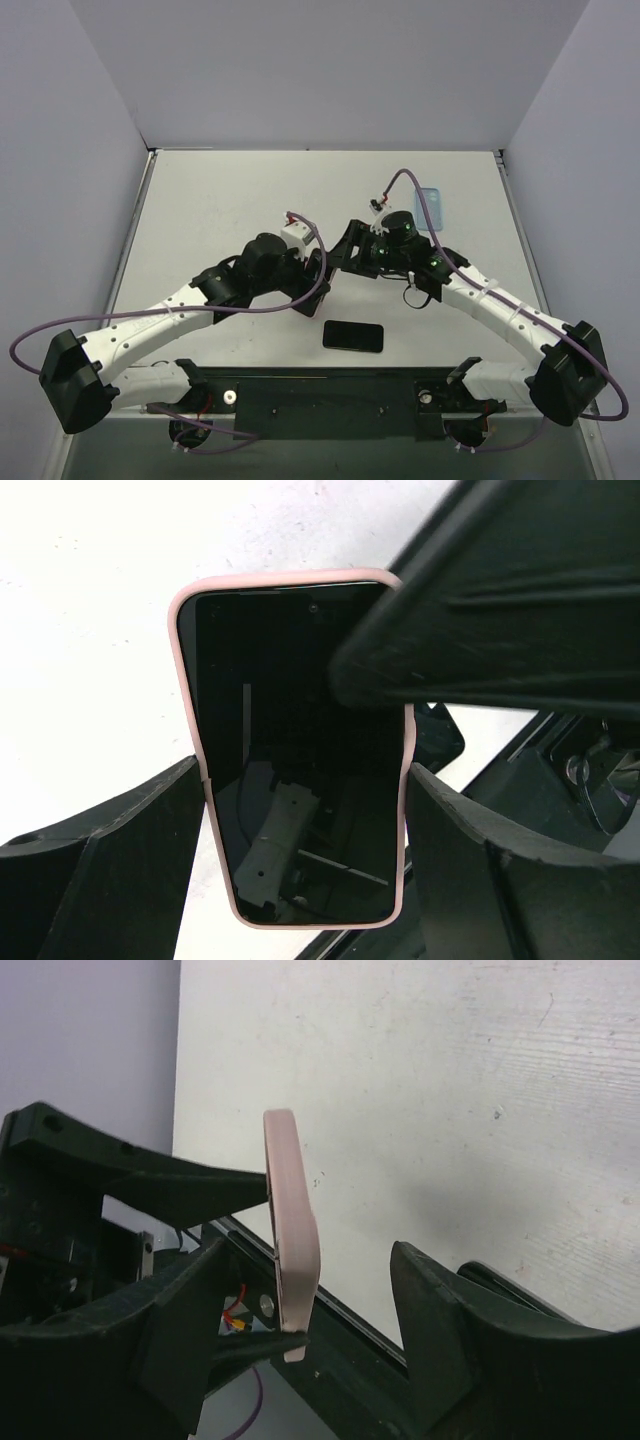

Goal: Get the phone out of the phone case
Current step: Adjust the phone.

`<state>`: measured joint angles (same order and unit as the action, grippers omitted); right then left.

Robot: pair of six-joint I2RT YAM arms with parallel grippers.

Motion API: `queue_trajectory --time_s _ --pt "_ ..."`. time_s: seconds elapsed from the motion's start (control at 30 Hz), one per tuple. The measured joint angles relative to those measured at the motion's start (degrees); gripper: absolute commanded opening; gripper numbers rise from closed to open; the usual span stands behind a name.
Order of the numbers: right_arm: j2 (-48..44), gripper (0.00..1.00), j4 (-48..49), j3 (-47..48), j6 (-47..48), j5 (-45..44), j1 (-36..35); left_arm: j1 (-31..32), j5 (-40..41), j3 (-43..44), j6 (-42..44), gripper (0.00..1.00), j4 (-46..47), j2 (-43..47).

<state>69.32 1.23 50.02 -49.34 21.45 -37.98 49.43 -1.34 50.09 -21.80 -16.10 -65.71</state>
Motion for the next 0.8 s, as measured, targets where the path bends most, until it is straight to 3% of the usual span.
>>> queue_trajectory --time_s 0.27,0.3,0.33,0.4,0.53,0.57,0.63,0.8 --pt "3.23 0.27 0.85 0.48 -0.94 -0.37 -0.02 3.1 1.97 0.42 -0.04 0.0 -0.04 -0.17" --pt "3.28 0.2 1.73 0.26 -1.27 -0.17 -0.07 3.15 2.23 0.46 -0.04 0.0 -0.07 -0.22" --pt "3.26 0.0 2.6 -0.09 -1.62 0.0 -0.17 3.19 2.49 0.52 -0.04 0.0 -0.15 -0.31" --pt "3.26 0.0 4.94 -1.11 -1.97 1.11 -0.33 3.32 2.89 0.68 -0.28 0.0 -0.42 -0.57" --pt "2.73 0.0 9.01 -3.74 -1.33 3.48 0.13 3.3 2.56 1.75 -1.4 0.49 -2.23 -1.77" --pt "2.45 0.0 9.77 -4.42 -1.46 3.87 0.44 3.3 2.45 2.14 -1.6 0.67 -2.6 -2.23" --pt "1.73 0.0 11.13 -5.7 -1.92 4.63 1.11 3.08 1.7 3.1 -2.49 0.82 -3.26 -3.02" --pt "-2.14 0.0 14.71 -8.83 -5.55 6.36 4.33 -0.26 -4.98 3.34 -6.14 0.84 -0.7 -2.21"
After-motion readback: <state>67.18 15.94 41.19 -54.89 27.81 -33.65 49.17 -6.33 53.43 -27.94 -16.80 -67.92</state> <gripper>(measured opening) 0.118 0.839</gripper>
